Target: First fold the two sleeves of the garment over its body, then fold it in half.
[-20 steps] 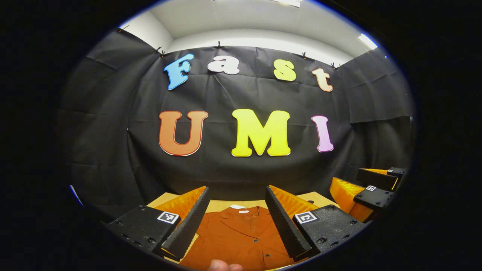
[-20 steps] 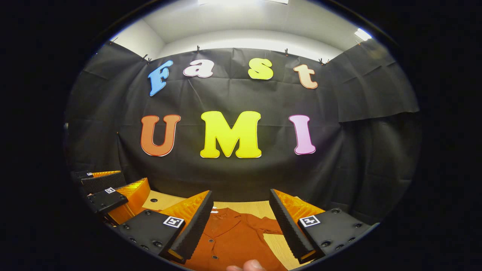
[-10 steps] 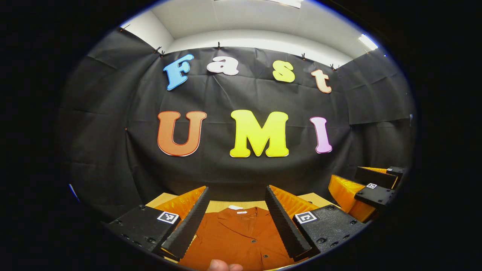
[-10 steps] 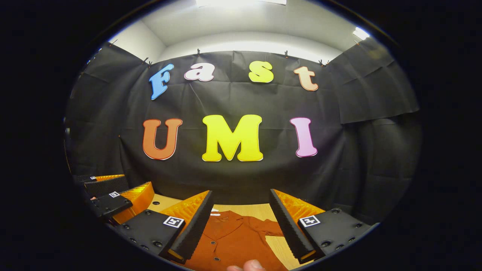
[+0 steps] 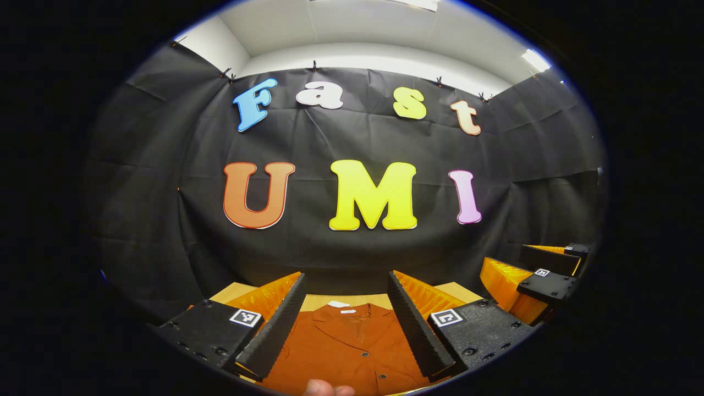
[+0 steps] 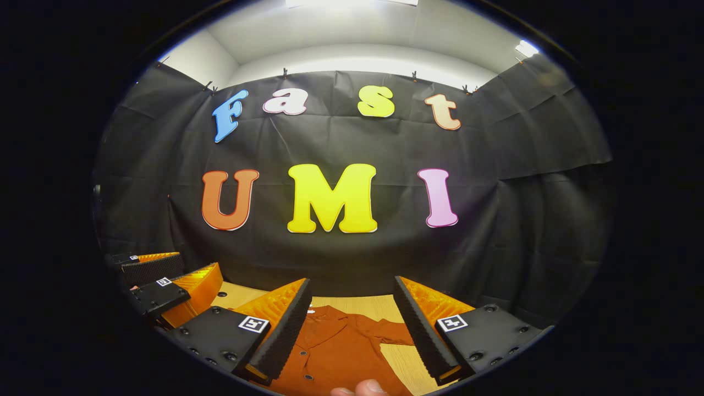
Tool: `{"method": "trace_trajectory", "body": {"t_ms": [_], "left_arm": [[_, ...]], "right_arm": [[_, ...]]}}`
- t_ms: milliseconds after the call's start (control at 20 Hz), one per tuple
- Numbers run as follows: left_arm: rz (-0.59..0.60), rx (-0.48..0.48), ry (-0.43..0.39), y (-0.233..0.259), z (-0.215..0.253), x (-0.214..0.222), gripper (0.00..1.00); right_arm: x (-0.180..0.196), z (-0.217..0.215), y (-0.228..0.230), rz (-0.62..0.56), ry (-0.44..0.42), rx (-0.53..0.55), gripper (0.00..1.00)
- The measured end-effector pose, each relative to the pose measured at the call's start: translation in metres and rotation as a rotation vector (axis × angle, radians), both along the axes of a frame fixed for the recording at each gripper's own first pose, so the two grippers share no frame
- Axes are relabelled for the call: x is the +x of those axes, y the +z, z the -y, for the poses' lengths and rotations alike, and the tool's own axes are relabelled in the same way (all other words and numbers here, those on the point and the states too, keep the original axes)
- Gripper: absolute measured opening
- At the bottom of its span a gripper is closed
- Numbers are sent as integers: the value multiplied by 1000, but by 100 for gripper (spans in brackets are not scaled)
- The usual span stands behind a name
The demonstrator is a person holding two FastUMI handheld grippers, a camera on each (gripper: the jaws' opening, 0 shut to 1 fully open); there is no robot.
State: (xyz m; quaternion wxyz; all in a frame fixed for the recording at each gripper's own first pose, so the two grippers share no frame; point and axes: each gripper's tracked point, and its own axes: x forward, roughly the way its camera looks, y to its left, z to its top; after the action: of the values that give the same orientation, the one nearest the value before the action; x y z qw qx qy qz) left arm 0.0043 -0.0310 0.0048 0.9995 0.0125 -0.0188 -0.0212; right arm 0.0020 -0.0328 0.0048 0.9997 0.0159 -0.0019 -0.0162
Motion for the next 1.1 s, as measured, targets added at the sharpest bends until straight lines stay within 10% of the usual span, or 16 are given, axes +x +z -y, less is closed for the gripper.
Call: {"method": "trace_trajectory", "body": {"t_ms": [450, 1100], "left_arm": [[-39, 14, -5, -12, 28, 11, 96], [-201, 50, -49, -71, 106, 37, 96]], "right_arm": [[13, 55, -18, -64, -19, 18, 94], [73, 303, -107, -239, -182, 22, 95]]}}
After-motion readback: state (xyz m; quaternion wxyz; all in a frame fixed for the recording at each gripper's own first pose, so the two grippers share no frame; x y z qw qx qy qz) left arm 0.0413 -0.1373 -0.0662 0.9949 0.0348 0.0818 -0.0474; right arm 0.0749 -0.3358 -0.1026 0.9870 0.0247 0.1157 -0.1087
